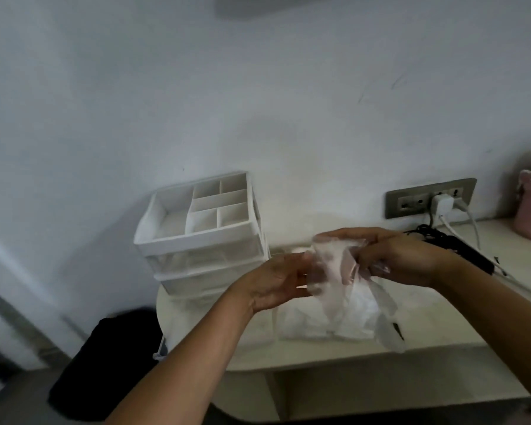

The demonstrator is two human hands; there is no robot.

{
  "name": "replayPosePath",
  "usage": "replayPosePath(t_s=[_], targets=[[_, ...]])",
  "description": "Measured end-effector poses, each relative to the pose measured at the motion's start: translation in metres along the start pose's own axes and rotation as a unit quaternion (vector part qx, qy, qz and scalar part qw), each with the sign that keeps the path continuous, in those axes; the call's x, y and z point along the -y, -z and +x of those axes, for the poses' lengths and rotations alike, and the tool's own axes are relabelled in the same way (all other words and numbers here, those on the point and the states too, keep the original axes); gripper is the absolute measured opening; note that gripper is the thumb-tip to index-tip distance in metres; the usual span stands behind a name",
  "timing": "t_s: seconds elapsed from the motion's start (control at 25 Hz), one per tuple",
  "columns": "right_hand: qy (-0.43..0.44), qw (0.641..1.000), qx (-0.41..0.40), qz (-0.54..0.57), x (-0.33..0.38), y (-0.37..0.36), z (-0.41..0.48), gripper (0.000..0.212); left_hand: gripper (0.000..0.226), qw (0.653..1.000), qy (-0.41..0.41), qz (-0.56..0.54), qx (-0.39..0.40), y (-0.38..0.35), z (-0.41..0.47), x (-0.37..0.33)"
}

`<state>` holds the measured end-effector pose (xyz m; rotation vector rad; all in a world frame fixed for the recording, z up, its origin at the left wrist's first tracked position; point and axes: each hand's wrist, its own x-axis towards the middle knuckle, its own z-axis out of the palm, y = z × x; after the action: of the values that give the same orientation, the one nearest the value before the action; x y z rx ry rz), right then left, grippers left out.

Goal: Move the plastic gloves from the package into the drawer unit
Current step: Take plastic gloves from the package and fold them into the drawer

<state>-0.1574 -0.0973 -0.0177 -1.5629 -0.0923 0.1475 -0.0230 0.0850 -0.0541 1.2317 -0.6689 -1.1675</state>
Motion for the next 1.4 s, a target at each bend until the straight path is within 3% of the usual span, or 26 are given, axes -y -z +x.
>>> replayPosePath(t_s=[0.12, 0.16, 0.24, 0.28, 0.4, 0.52, 0.64, 0.76, 0.8, 0.88, 0.96, 1.04, 1.12, 1.28, 1.32, 1.4], targets=[[-0.023, 0.999, 0.043, 0.017, -0.006, -0.010, 0.019, 0.049, 0.053, 0.994, -0.048, 0.016, -0.101, 0.018, -0.031, -0.010], [-0.043, 0.997, 0.055, 0.017, -0.008, -0.015, 0.025, 0.058, 0.044, 0.988, -0.059, 0.039, -0.140, 0.024, -0.042, -0.015], [-0.077, 0.994, 0.072, -0.037, -0.012, -0.029, 0.038, 0.073, 0.023, 0.968, -0.074, 0.117, -0.211, 0.038, -0.064, -0.021], [-0.093, 0.991, 0.065, -0.073, -0.015, -0.035, 0.045, 0.069, 0.012, 0.956, -0.074, 0.156, -0.239, 0.046, -0.075, -0.023], [-0.146, 0.986, -0.024, -0.081, -0.026, -0.055, 0.070, 0.037, 0.004, 0.931, -0.049, 0.215, -0.292, 0.070, -0.103, -0.018], [-0.124, 0.970, -0.176, -0.113, -0.033, -0.069, 0.089, 0.012, 0.009, 0.913, -0.006, 0.238, -0.331, 0.085, -0.117, -0.002], [-0.066, 0.900, -0.334, -0.271, -0.035, -0.081, 0.102, 0.014, 0.013, 0.900, 0.019, 0.236, -0.367, 0.097, -0.116, 0.012], [0.104, 0.768, -0.398, -0.490, -0.031, -0.103, 0.109, 0.012, 0.017, 0.876, 0.038, 0.274, -0.394, 0.113, -0.112, 0.023], [0.181, 0.756, -0.371, -0.508, -0.030, -0.114, 0.111, 0.010, 0.018, 0.867, 0.047, 0.290, -0.402, 0.117, -0.111, 0.025], [0.241, 0.793, -0.240, -0.506, -0.038, -0.138, 0.116, 0.014, 0.016, 0.865, 0.067, 0.276, -0.414, 0.123, -0.111, 0.028], [0.173, 0.845, -0.073, -0.501, -0.059, -0.156, 0.127, 0.031, 0.017, 0.859, 0.082, 0.273, -0.425, 0.128, -0.112, 0.030], [0.070, 0.855, 0.022, -0.513, -0.083, -0.160, 0.141, 0.042, 0.018, 0.836, 0.090, 0.319, -0.437, 0.135, -0.113, 0.033], [0.017, 0.834, 0.048, -0.549, -0.095, -0.158, 0.153, 0.047, 0.016, 0.812, 0.086, 0.369, -0.445, 0.140, -0.114, 0.035], [-0.008, 0.804, 0.088, -0.588, -0.104, -0.160, 0.170, 0.052, 0.020, 0.766, 0.104, 0.456, -0.442, 0.143, -0.116, 0.034], [-0.020, 0.798, 0.105, -0.594, -0.106, -0.162, 0.173, 0.053, 0.022, 0.742, 0.122, 0.488, -0.442, 0.142, -0.118, 0.031], [-0.044, 0.782, 0.132, -0.608, -0.109, -0.162, 0.177, 0.055, 0.028, 0.653, 0.164, 0.594, -0.440, 0.135, -0.122, 0.020]])
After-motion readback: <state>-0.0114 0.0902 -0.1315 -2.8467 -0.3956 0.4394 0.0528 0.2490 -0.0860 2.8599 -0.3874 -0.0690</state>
